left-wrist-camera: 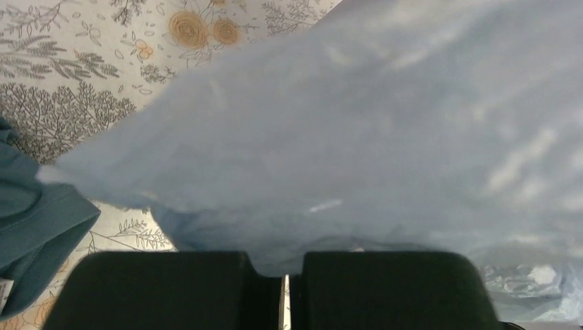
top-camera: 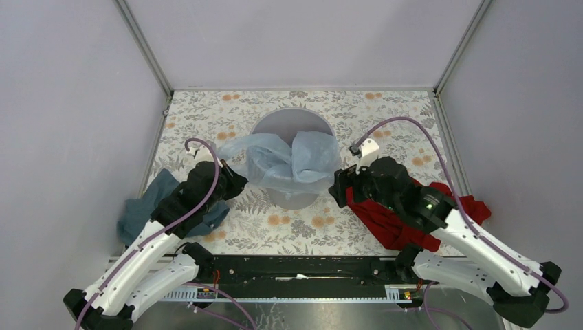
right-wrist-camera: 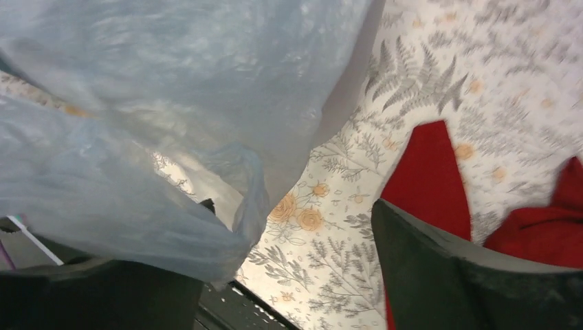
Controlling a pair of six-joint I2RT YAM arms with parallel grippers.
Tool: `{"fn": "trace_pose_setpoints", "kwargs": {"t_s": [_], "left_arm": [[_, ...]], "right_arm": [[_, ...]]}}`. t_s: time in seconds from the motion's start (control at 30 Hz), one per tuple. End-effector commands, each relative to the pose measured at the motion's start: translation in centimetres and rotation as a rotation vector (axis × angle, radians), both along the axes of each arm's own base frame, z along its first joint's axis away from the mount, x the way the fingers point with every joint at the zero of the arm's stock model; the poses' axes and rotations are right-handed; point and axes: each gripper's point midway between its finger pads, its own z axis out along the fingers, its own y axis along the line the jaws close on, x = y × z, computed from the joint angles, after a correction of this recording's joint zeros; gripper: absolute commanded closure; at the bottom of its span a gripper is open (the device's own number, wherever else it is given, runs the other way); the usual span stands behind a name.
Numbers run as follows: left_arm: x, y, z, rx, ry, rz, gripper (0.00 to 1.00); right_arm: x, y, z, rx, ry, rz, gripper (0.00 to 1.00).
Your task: Put the trash bags into the trash bin
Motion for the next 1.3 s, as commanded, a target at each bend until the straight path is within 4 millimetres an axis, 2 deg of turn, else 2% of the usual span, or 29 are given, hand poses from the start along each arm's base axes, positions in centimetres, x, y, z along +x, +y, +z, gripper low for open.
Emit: {"fn": "trace_pose_setpoints", "kwargs": {"t_s": [0.0,0.1,0.27,0.3,0.43,0.57,0.67,0.77,0.87,1.03,1.13,1.17,1.2,1.23,1.27], "left_arm": [[0.9,-0.1,3.5,-0.018,-0.102,-0.008,1.0],[0.9,-0.4,3.5,-0.032,-0.104,-0.019,1.0],[0.8,-0.4,3.5,-0.026,-0.11,-0.028,1.0],[0.8,-0.4,3.5,-0.024,-0.107,-0.03,1.0],[0.7,-0.6,3.6,-0.032,-0.111,-0.037,1.0],[0.8,-0.8,3.4,-0.04,-0.102,-0.043,1.0],[0.7,-1.0,3.2,-0.046,-0.097,-0.051,1.0],[0.7,-1.0,3.0,-0.044,-0.096,-0.049,1.0],[0.8,-1.1,3.4,-0.044,-0.104,-0.051,1.0],[0.9,-1.3,3.6,-0.047,-0.11,-0.06,1.0],[0.9,-1.1,3.6,-0.03,-0.112,-0.067,1.0],[0.8,-1.0,3.6,-0.025,-0.113,-0.064,1.0],[0.8,-0.9,3.6,-0.023,-0.113,-0.061,1.0],[0.7,-0.9,3.6,-0.025,-0.116,-0.06,1.0],[0.7,-0.9,3.7,-0.029,-0.118,-0.063,1.0]], "right_arm": [[-1.1,-1.2,6.4,-0.027,-0.148,0.12,0.03],[-1.2,-0.4,8.7,-0.039,-0.174,0.195,0.0],[0.0,1.8,11.9,-0.077,-0.192,0.271,0.0],[0.2,2.3,13.1,-0.072,-0.217,0.29,0.0],[-0.3,5.9,14.2,-0.095,-0.22,0.432,0.0],[-2.4,9.6,16.5,-0.081,-0.292,0.566,0.0],[-1.7,11.0,18.1,-0.071,-0.321,0.559,0.0],[1.1,11.5,18.0,-0.138,-0.346,0.45,0.0],[3.3,11.3,16.6,-0.24,-0.324,0.357,0.0],[2.6,11.5,13.9,-0.265,-0.266,0.391,0.0],[3.1,8.8,13.6,-0.282,-0.313,0.292,0.0],[3.4,8.0,13.7,-0.267,-0.349,0.253,0.02],[3.5,7.6,14.1,-0.236,-0.384,0.234,0.1],[3.2,7.6,14.3,-0.204,-0.4,0.236,0.25],[3.0,7.6,14.5,-0.184,-0.404,0.24,0.45]]}}
